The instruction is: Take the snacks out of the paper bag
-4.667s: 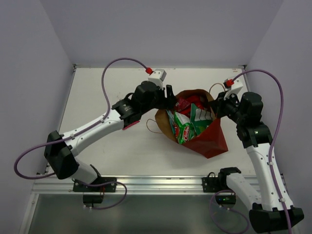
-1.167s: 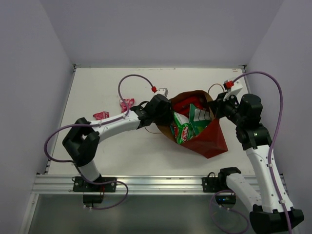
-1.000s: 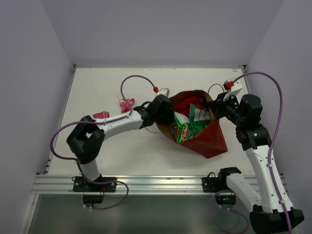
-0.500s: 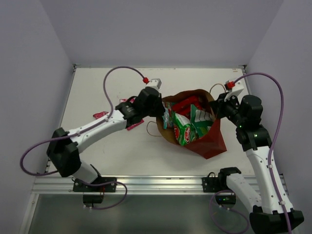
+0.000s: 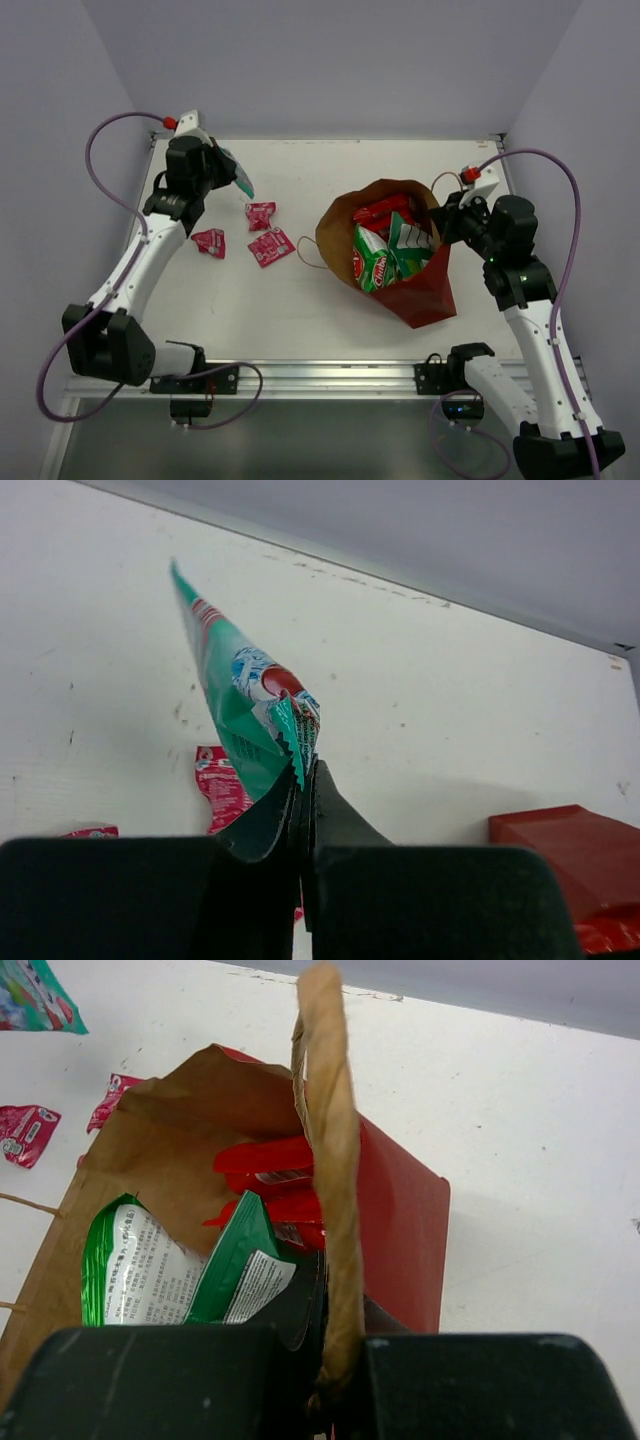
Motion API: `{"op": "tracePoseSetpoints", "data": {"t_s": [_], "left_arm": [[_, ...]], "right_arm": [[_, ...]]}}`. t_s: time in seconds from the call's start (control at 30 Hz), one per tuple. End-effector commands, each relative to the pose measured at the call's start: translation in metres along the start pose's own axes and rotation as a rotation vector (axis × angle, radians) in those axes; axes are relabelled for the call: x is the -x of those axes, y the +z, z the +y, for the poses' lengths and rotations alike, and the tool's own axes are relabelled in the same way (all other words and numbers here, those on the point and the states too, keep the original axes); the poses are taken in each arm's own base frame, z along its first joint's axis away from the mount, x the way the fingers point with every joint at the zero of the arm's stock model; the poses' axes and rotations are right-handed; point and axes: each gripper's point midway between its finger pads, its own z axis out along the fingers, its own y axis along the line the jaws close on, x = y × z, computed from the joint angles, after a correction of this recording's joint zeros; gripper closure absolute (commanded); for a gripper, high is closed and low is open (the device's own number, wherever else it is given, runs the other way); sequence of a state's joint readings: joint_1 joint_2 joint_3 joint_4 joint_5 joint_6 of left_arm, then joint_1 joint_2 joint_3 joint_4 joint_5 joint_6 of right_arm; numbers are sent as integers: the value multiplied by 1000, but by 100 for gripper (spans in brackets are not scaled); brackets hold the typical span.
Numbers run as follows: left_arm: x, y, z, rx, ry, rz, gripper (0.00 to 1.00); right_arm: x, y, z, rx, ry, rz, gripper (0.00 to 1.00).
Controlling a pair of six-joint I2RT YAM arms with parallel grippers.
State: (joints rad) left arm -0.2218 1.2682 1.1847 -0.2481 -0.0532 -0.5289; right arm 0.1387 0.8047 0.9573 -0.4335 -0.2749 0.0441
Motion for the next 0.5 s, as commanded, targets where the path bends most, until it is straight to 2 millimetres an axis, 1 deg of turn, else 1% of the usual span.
{"op": "tracePoseSetpoints", "data": {"t_s": [0.0, 0.03, 0.07, 0.1, 0.13, 0.17, 0.2, 0.23, 0.27, 0.3, 0.33, 0.37, 0.4, 0.43, 0.47], "left_arm": [[9, 43, 20, -43, 10, -30, 100], [-4, 61, 28, -42, 4, 8, 100], [-5, 70, 36, -38, 1, 11, 100], [2, 82, 46, -33, 3, -23, 100], [-16, 101, 59, -18, -2, 26, 100], [-12, 108, 67, -12, -1, 21, 100], [-13, 115, 73, -9, 6, 24, 100], [-18, 122, 82, 7, 4, 25, 100], [-26, 123, 96, 35, -5, 29, 100], [-27, 123, 102, 44, -16, 19, 95], [-31, 122, 107, 67, -24, 24, 70], [-29, 118, 124, 105, -42, 23, 58], [-34, 112, 132, 128, -47, 34, 47], [-23, 102, 128, 130, -38, 6, 25], [-21, 96, 125, 124, -27, 2, 16]], "right_arm": [[49, -10, 6, 12, -58, -175, 100], [48, -10, 7, 14, -60, -177, 100], [47, -9, 6, 14, -58, -174, 100], [45, -8, 7, 16, -59, -171, 100], [44, -8, 8, 21, -59, -169, 100], [45, -7, 9, 27, -60, -170, 100], [44, -7, 9, 28, -60, -167, 100], [44, -6, 10, 36, -59, -163, 100], [44, -6, 11, 39, -59, -161, 100], [45, -6, 11, 39, -61, -162, 100], [45, -6, 11, 40, -60, -161, 100], [45, -7, 11, 39, -60, -163, 100], [45, -7, 11, 39, -61, -163, 100], [44, -6, 11, 40, -63, -163, 100], [44, -6, 13, 49, -65, -162, 100]]}}
